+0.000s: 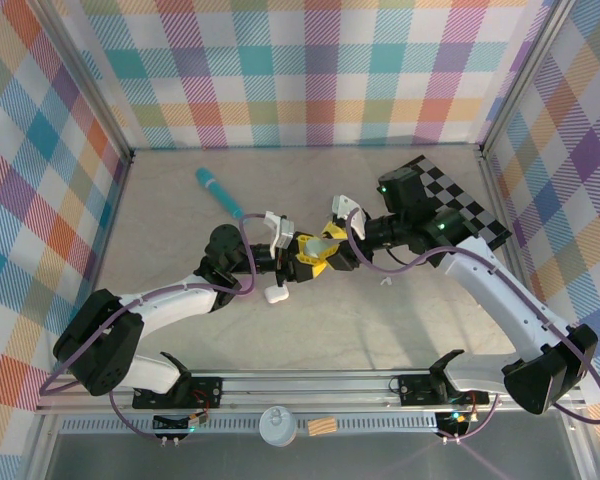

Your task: Insert the wireless bluetooth earbuds into the charging case

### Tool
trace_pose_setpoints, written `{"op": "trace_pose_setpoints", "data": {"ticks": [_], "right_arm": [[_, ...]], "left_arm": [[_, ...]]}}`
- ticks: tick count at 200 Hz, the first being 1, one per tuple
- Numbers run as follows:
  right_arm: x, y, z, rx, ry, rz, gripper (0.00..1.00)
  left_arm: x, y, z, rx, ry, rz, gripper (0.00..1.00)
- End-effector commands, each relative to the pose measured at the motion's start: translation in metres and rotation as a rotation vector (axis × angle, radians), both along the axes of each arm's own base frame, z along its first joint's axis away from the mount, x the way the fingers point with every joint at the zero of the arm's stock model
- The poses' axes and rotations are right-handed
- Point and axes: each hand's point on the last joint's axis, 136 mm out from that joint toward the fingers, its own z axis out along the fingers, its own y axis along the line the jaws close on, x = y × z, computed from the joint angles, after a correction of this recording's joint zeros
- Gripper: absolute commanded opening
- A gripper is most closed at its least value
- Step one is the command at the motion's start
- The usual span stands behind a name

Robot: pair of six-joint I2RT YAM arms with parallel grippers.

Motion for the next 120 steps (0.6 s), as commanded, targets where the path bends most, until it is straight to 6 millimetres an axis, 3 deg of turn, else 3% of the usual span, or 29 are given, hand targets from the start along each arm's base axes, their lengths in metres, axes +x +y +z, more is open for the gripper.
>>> {"op": "trace_pose_setpoints", "data": {"ticks": [1, 120], "right_arm": [[0.017, -0.006, 0.015, 0.022, -0.05, -0.068, 0.53], [0.033, -0.009, 0.024, 0.032, -0.106, -0.136, 0.53]], "left_arm": [[-0.017, 0.004, 0.013, -0.044, -0.083, -0.068, 0.32], [-0.019, 0.006, 0.013, -0.046, -0.087, -0.07, 0.32]]}}
